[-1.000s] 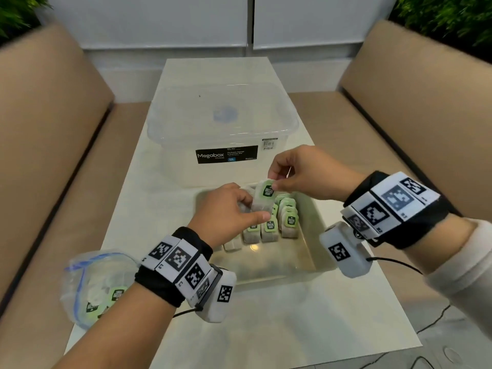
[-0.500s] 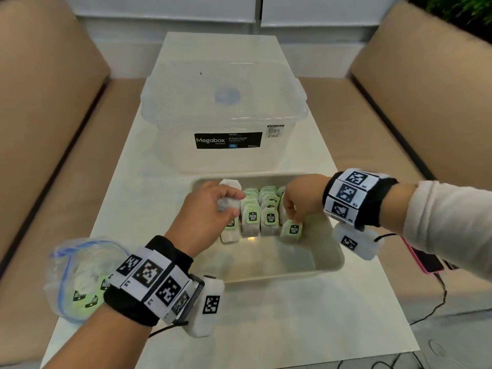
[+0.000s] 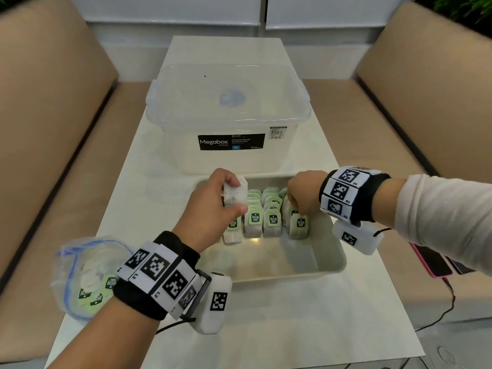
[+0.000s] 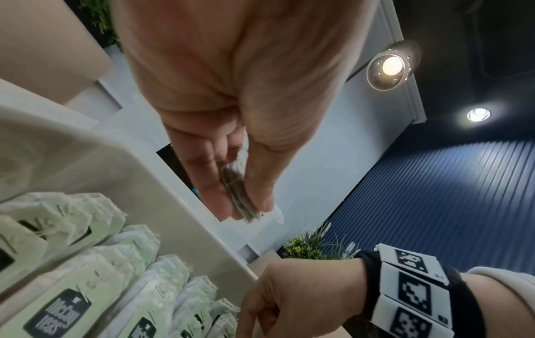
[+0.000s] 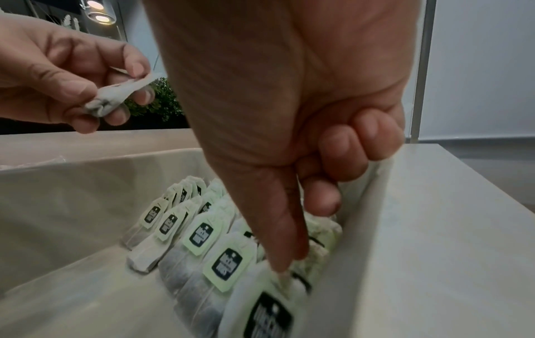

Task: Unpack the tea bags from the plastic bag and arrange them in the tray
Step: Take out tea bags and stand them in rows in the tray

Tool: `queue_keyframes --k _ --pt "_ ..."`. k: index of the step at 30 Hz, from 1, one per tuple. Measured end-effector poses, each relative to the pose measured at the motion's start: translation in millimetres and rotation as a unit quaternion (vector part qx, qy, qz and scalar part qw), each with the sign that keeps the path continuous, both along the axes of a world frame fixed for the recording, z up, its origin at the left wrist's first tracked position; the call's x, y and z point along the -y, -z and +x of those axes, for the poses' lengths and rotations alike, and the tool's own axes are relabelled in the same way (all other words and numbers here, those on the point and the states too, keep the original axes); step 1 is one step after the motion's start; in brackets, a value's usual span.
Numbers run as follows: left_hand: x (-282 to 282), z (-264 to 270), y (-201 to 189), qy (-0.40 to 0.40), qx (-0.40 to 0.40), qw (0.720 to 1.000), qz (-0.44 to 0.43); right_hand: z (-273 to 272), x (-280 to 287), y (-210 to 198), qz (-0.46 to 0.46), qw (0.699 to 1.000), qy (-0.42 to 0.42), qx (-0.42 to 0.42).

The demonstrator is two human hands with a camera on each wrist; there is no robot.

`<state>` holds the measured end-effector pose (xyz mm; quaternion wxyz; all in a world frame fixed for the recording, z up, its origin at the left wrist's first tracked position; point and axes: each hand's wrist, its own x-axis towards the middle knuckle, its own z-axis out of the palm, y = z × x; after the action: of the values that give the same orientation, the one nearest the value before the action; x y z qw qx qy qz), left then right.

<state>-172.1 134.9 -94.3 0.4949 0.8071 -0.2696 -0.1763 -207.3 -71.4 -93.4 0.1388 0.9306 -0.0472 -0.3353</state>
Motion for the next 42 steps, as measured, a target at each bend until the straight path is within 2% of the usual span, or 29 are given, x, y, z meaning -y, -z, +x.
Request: queue_keyframes --k 2,4,6,8,10,12,15,19,24,30,34,39,41,42 --pt "-0.1 -0.5 -1.7 -0.008 -0.022 1.0 -0.013 0.4 2.0 -7.6 0.034 0.999 0.011 0.032" --pt "-1.2 -0.1 -3.6 -0.007 -0.053 0.998 -0.036 -1.8 3.2 -21.7 0.117 0.985 0.016 0.123" --pt "-1.4 -0.3 -6.8 0.008 -0.079 0.996 -0.049 -7.9 0.0 -37.3 0.232 0.939 -0.008 0.252" --pt "-0.2 -2.1 -12.1 0.03 -0.102 0.993 -0.055 -16.9 -7.2 -47.8 0.328 0.874 -0.065 0.352" --pt "2.0 -3.9 -18.0 0.054 -0.126 0.988 -0.068 -26.2 -14.5 -51.3 0.341 0.836 -0.146 0.404" --pt "3.2 -5.9 -24.4 0.082 -0.143 0.984 -0.074 -31.1 -19.2 -51.3 0.308 0.822 -0.221 0.426" --pt "2.6 -7.0 -29.6 0.116 -0.168 0.975 -0.087 -35.0 -18.7 -56.6 0.293 0.816 -0.253 0.43" --pt "0.8 -8.4 -30.3 0.079 -0.188 0.969 -0.137 -41.3 -18.6 -62.4 0.299 0.817 -0.202 0.45" --pt "-1.7 -10.9 -28.5 0.067 -0.146 0.984 -0.082 -41.9 -19.1 -67.4 0.25 0.848 -0.165 0.437" --pt "5.5 -12.4 -27.4 0.085 -0.166 0.981 -0.058 -39.1 -28.4 -74.5 0.292 0.865 -0.098 0.396" --pt "8.0 -11.6 -29.9 0.093 -0.176 0.979 -0.051 -36.5 -28.9 -74.5 0.345 0.848 -0.021 0.401" --pt "10.5 -7.9 -31.2 0.098 -0.082 0.99 -0.051 -34.5 -30.2 -82.5 0.354 0.85 -0.008 0.39" --pt "12.3 -8.1 -30.7 0.089 -0.082 0.991 -0.065 -33.9 -30.5 -85.3 0.363 0.826 0.005 0.431" --pt "13.3 -8.4 -30.6 0.075 -0.099 0.989 -0.083 -34.9 -30.7 -84.9 0.372 0.803 0.018 0.465"
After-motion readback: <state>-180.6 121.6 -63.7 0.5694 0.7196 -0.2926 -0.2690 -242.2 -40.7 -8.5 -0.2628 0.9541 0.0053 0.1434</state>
